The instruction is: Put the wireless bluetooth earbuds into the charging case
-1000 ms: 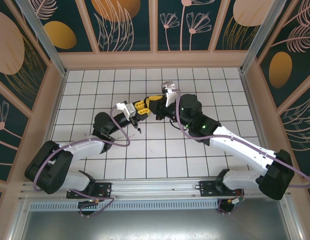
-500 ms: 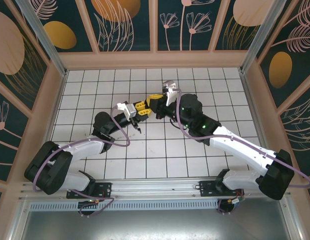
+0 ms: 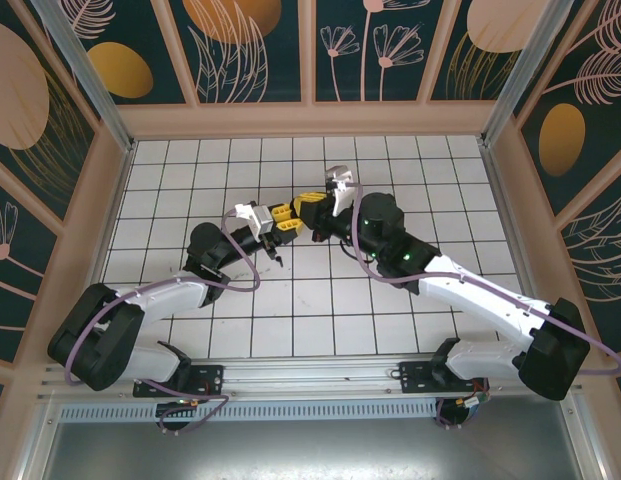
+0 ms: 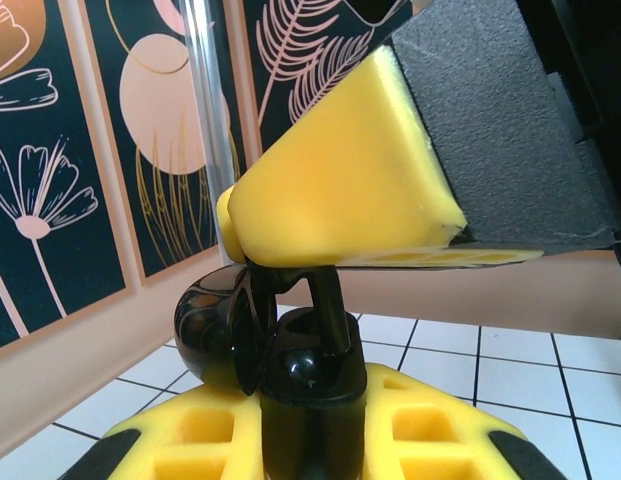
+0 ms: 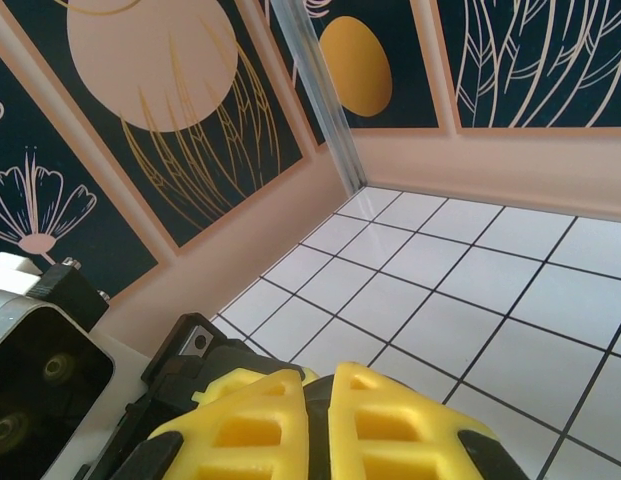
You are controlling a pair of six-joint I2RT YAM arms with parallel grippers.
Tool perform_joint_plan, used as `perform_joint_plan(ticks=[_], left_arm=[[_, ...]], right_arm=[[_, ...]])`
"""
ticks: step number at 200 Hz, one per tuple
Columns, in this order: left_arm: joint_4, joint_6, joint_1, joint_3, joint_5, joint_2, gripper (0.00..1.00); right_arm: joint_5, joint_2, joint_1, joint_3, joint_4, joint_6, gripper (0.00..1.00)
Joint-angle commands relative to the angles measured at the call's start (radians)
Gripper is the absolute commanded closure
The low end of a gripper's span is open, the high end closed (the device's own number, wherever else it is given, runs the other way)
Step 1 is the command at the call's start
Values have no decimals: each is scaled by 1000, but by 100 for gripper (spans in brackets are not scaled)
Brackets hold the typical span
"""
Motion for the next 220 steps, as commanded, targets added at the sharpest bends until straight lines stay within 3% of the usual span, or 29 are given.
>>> perform_joint_plan(ticks=[1,100,156,183,220], left_arm=[[82,-19,-6,49,32,-43,100],[81,-35,-6,66,13,-51,100],[63,-29,-6,69,-1,-55,100],[43,-20,-6,71,-3,-58,100],[18,-13,-6,72,-3,-61,100]], right_arm=[[29,-19,-2,-34,-3,-27,90],[-33,-27,32,-54,-56,-113,90],[-6,-4,42,-49,-86,-119,89],[12,-11,38,-38,-91,-109,85],[32,-18,29,-4,-100,-71,72]])
